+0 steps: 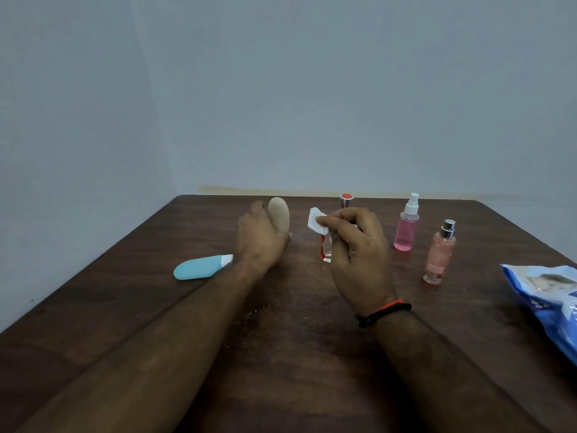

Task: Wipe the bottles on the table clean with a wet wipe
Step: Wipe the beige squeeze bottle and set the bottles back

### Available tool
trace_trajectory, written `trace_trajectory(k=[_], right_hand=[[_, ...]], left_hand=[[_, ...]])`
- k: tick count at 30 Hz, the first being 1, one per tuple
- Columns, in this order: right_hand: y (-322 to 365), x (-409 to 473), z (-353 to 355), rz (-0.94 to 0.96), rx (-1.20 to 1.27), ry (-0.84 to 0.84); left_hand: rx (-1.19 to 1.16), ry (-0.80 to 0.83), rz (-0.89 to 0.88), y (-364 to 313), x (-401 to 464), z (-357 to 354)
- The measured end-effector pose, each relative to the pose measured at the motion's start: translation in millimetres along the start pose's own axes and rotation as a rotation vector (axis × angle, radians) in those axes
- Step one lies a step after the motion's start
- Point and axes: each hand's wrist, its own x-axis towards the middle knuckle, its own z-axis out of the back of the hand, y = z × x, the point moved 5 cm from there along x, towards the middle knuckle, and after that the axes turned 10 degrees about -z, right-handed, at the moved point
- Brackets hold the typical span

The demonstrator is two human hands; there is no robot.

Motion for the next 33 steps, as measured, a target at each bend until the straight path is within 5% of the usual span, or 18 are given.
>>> trace_trajectory(k=[3, 5, 9, 12, 23, 33], right_hand=[[0.6, -0.3, -1.6, -0.001, -0.004, 0.017], [1.2, -0.7, -1.9, -0.001, -0.004, 0.020], [0.6, -0.6, -2.2, -0.002, -0.014, 0.029], [0.2, -1.3, -3.5, -0.004, -0.022, 0.050], [1.5, -1.4, -3.4, 0.011, -0.021, 0.055], [1.4, -1.6, -2.1, -0.005, -0.026, 0.054]], left_hand=[[0.309, -0.010, -0.197, 7.2, -11.3, 41.0], [0.419, 0.101, -0.176, 33.0, -11.0, 66.7], [0.210, 0.486, -0.009, 92.0, -21.1, 92.8], [0.082, 0.567, 0.021, 115.0, -28.7, 93.2], [-0.171, 0.363, -0.023, 128.4, -24.2, 93.5], [-0.667, 0.167, -0.062, 67.6, -15.0, 72.1]])
